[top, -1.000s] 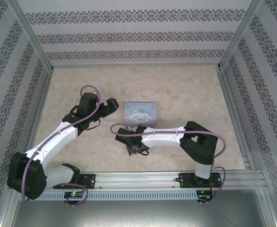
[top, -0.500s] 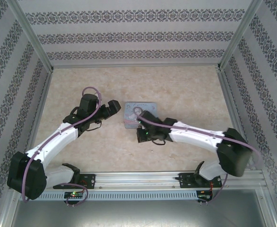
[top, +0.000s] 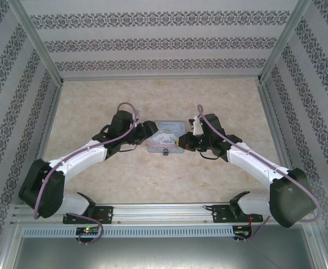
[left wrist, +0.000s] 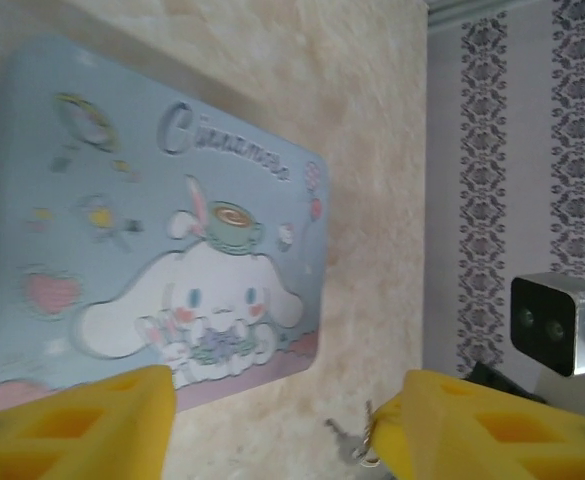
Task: Unlock the padlock with the key
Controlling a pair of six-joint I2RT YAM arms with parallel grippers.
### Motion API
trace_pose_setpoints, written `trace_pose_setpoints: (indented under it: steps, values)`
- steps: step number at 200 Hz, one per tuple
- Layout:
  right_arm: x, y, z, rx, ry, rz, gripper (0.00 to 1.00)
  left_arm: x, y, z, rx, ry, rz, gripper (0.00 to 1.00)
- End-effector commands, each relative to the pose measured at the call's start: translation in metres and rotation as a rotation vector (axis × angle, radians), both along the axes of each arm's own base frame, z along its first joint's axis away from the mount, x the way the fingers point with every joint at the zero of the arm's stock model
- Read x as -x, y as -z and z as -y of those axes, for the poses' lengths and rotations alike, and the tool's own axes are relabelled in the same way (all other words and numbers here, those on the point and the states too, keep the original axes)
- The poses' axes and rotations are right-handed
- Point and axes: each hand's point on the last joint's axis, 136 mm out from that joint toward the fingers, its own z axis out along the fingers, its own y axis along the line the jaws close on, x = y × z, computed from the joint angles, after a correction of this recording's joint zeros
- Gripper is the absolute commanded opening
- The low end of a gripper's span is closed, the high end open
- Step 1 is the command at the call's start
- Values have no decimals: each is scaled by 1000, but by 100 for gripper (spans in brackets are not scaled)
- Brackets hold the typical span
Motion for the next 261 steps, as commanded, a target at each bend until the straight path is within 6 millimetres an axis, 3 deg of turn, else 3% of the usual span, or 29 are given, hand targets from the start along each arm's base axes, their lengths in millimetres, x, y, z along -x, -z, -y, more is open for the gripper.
trace_pose_setpoints:
  steps: [1,50,134,197,261]
  values:
    - [4,-22,-13,-112,-54,23,0,-10,-33,33,104,76,86,53]
    - [0,-26,-17,-142,-46,20,0,-10,-34,53,135,120,94,38]
    - [-7,-25,-19,-156,-23,7,0,5,-33,61,159,147,102,33]
    - [-8,-25,-18,-155,-10,7,0,11,-22,58,139,140,84,33]
    - [-8,-23,-18,-158,-4,4,0,13,-23,61,132,141,87,20]
